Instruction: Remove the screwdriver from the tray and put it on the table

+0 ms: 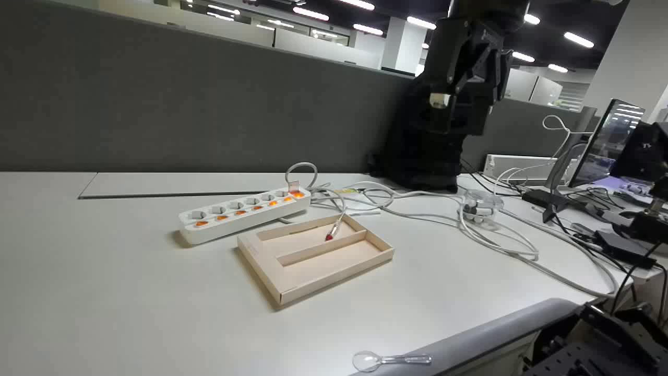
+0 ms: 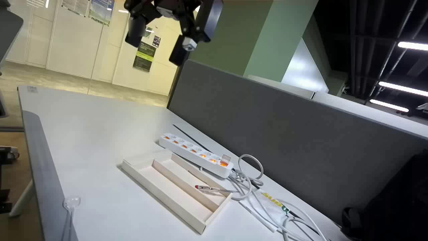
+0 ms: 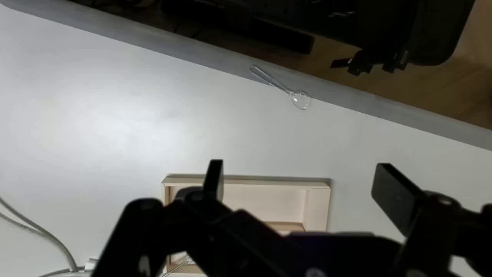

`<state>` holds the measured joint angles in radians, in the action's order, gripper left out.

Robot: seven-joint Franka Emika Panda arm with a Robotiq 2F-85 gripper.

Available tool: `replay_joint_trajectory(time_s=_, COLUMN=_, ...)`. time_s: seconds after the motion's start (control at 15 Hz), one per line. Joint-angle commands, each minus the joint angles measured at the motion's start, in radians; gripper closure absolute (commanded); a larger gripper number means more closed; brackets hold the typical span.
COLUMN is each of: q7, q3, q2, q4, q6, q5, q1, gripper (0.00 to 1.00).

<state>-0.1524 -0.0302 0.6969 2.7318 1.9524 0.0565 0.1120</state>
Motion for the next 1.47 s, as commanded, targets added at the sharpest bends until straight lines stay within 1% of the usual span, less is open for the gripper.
replay_joint_trajectory(time_s=0.0, q7=0.002, q3=0.003, q2=0.0, q4=-0.001, q6=-0.001, q5=-0.002, q1=0.003, gripper=0.0)
replay_joint_trajectory(time_s=0.6, q7=0.002, q3=0.003, q2=0.0, q4=-0.001, q6=-0.001, q5=-0.002, q1=0.003, gripper=0.0)
replay_joint_trajectory(time_s=0.67, q7=0.007, q3=-0.005, q2=0.0, q4=-0.002, q6=0.004, q5=-0.007, q1=0.004, gripper=0.0)
replay_joint_trajectory(time_s=0.8, q7=0.035, q3=-0.011, q2=-0.018, q4=-0.005, q6=0.049, q5=-0.023, q1=-0.016, gripper=0.0)
replay_joint_trajectory(time_s=0.93, q7=0.063, q3=0.003, q2=-0.05, q4=-0.005, q6=0.149, q5=-0.035, q1=-0.053, gripper=0.0)
replay_joint_trajectory(time_s=1.07, q7=0.089, q3=0.019, q2=-0.101, q4=-0.009, q6=0.282, q5=-0.053, q1=-0.105, gripper=0.0)
replay_joint_trajectory(time_s=1.2, q7=0.108, q3=0.043, q2=-0.182, q4=-0.035, q6=0.399, q5=-0.04, q1=-0.146, gripper=0.0)
replay_joint_trajectory(time_s=1.27, q7=0.128, q3=0.048, q2=-0.218, q4=-0.047, q6=0.446, q5=-0.033, q1=-0.164, gripper=0.0)
replay_joint_trajectory(time_s=1.4, q7=0.194, q3=0.036, q2=-0.294, q4=-0.076, q6=0.52, q5=-0.044, q1=-0.202, gripper=0.0)
